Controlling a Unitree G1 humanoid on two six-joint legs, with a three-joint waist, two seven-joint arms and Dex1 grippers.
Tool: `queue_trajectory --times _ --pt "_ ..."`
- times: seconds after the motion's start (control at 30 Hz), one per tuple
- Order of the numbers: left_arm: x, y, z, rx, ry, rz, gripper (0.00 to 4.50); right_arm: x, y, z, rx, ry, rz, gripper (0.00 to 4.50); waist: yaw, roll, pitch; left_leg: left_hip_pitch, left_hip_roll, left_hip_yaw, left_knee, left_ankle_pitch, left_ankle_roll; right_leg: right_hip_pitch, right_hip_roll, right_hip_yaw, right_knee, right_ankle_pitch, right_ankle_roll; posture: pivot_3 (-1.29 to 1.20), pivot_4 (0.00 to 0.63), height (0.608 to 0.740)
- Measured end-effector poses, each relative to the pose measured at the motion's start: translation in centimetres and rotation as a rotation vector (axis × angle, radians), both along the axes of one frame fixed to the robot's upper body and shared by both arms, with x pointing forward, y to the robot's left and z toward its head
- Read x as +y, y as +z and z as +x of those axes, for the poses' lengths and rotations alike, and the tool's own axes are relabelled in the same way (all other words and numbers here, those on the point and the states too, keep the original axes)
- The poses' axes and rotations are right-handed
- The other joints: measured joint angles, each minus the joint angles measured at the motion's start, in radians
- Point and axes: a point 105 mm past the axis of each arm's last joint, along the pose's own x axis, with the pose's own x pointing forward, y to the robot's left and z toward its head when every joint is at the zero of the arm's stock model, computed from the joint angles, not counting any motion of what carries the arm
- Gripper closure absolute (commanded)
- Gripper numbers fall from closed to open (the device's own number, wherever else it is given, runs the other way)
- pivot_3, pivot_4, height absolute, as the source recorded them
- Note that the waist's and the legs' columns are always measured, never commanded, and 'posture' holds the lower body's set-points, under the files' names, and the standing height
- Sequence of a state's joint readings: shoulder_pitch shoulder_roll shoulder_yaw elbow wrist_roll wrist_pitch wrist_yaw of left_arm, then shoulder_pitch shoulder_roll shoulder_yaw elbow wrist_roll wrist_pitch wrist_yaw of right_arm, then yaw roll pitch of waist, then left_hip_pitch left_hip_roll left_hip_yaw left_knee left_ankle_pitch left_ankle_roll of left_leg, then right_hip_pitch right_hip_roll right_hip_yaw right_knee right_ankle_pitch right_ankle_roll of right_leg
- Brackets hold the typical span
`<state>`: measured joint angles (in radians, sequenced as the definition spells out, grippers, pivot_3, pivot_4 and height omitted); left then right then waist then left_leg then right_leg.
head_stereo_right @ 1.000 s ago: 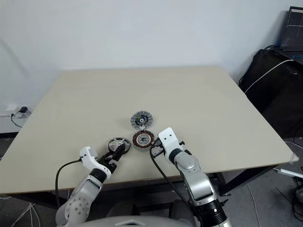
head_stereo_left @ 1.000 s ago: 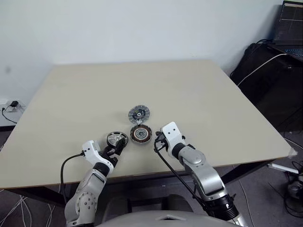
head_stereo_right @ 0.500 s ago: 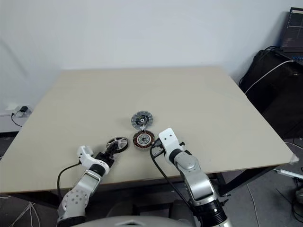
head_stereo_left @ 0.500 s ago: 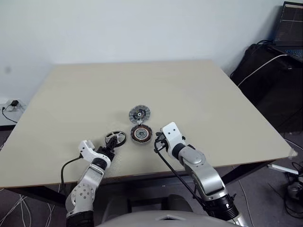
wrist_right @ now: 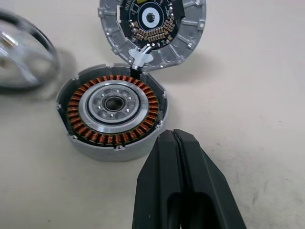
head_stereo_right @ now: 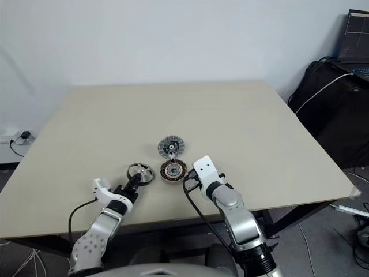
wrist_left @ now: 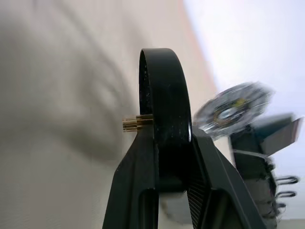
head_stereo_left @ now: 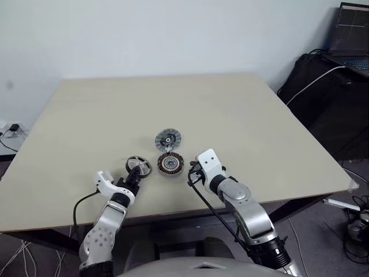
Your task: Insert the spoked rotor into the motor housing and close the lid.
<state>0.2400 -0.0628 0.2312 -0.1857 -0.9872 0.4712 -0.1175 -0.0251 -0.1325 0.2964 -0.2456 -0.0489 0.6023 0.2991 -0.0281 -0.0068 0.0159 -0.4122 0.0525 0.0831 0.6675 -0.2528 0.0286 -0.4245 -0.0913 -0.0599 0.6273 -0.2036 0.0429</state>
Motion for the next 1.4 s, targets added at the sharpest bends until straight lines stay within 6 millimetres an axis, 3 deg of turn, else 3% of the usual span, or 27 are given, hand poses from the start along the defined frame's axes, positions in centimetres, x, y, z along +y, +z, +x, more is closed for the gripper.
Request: queue_trajectory --times 0.07,0.2,0.27,0.4,0.53,0.7,1.13,1.4 --pt "-0.8 1.8 -0.5 -0.095 -0.033 -0.009 4.07 -0.2 0.1 0.1 -0.003 -0.006 0.0 4.5 0.005 0.0 0.0 -0.001 -0.001 0.0 0.0 0.0 0.0 0.0 0.0 0.0 -0.001 0.0 0.0 0.0 0.0 0.74" --pt "-4.2 4.3 -0.6 -0.236 -0.176 -0.089 4.07 -0.4 0.3 0.0 0.003 -0.007 0.012 4.5 0.011 0.0 0.0 0.0 -0.001 0.0 0.001 0.0 0.0 0.0 -0.001 0.0 0.0 0.0 0.0 0.0 0.0 0.74" --pt "-6.0 5.5 -0.1 -0.288 -0.258 -0.124 4.07 -0.6 0.3 -0.1 0.002 -0.008 0.01 4.5 0.011 0.001 0.001 0.0 -0.001 -0.001 0.001 0.0 -0.001 0.001 0.0 0.0 0.0 0.001 0.001 0.0 0.0 0.74" --pt "-7.5 6.6 1.6 -0.333 -0.323 -0.147 4.07 -0.9 0.5 0.0 -0.005 -0.014 0.009 4.5 0.007 0.002 0.001 0.001 -0.001 -0.004 0.001 0.001 0.0 0.002 0.002 0.0 0.0 0.001 0.0 0.0 0.0 0.74" --pt "-7.4 4.5 3.3 -0.266 -0.31 -0.129 4.07 -1.4 0.5 -0.2 -0.003 -0.028 0.007 4.5 0.005 0.001 0.001 0.001 -0.002 -0.006 0.001 0.003 0.003 0.009 0.004 0.0 -0.001 0.0 0.0 0.0 0.0 0.74" --pt "-7.7 2.3 3.8 -0.191 -0.321 -0.127 4.07 -1.9 0.6 -0.5 -0.007 -0.054 0.007 4.5 0.007 0.0 0.001 0.001 -0.002 -0.007 0.001 0.003 0.003 0.009 0.004 0.001 -0.002 0.0 0.0 0.0 0.0 0.74" --pt "-8.7 -0.8 3.1 -0.047 -0.369 -0.164 4.07 -2.2 0.4 -0.5 0.008 -0.072 0.003 4.5 0.007 0.0 0.002 0.001 -0.002 -0.008 0.001 0.003 0.003 0.009 0.004 0.0 -0.002 0.0 0.0 0.0 0.0 0.74" --pt "-8.7 -1.2 3.0 -0.03 -0.364 -0.154 4.07 -2.2 0.4 -0.5 0.008 -0.072 0.002 4.5 0.007 0.0 0.002 0.001 -0.002 -0.008 0.001 0.003 0.003 0.008 0.003 0.0 -0.002 0.0 0.0 0.0 0.0 0.74"
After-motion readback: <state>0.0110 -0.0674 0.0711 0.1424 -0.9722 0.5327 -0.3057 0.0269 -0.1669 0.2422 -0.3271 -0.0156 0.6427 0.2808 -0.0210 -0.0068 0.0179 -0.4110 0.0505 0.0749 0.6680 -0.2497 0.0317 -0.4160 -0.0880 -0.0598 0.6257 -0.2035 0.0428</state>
